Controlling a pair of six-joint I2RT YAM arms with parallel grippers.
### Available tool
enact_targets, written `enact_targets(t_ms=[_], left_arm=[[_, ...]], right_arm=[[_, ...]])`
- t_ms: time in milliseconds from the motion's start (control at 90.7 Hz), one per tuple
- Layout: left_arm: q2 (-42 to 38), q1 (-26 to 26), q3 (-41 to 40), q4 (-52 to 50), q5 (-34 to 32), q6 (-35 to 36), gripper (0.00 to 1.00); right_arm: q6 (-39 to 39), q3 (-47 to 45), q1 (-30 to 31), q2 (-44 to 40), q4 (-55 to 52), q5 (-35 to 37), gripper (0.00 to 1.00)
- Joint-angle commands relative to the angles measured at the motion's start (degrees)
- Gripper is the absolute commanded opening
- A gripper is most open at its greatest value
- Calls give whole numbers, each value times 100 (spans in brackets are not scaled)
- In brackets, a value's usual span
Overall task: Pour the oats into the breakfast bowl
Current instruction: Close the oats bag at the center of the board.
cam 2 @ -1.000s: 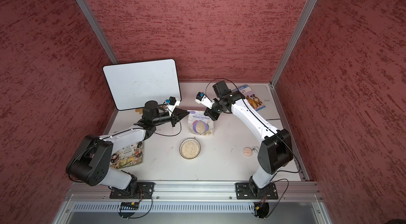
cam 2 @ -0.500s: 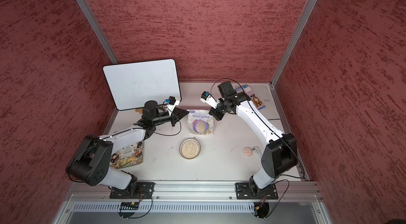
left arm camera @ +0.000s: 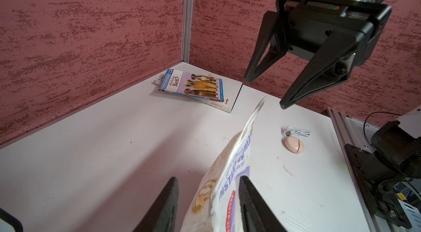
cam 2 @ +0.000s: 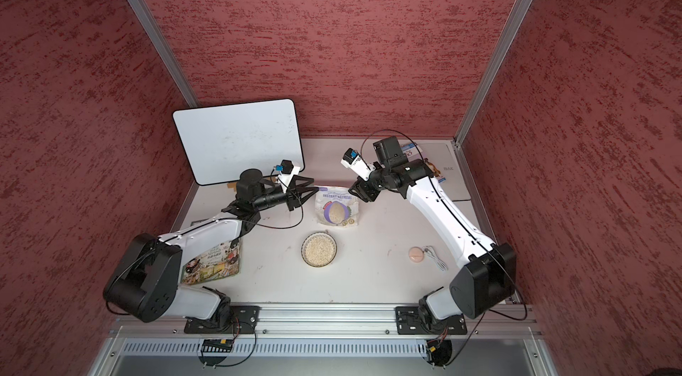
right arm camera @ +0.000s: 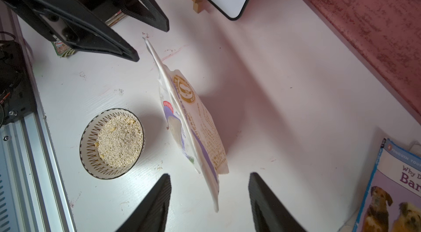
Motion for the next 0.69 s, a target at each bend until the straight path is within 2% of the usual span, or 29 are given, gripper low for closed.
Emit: enact_targets(t_ms=[0, 143, 320, 540, 562, 584, 683], left_arm=[[-369, -60, -124, -112, -215, -64, 53], [-902, -107, -190, -332, -511, -219, 61], [-1581, -150, -82, -993, -1472, -630, 74], [-2027, -138, 331, -2311, -3376, -1186, 84], [-2090, -135, 339, -2436, -3662, -1255, 95], [-2141, -123, 336, -2573, -3914, -1312, 99], [-2417, -8, 157, -2895, -4648, -1454, 100]], right_arm=[[311, -176, -32, -427, 435, 67, 58], [838, -379, -35, -805, 905, 631, 57], [1786, -803, -34, -1408, 1559, 1575, 58], [2793, -1630, -32, -2193, 2410, 3004, 67], [2874, -1661, -32, -2246, 2445, 3174, 68], [2943, -1717, -32, -2289, 2465, 3334, 69], [3128, -2020, -45, -2495, 2559, 4111, 73]])
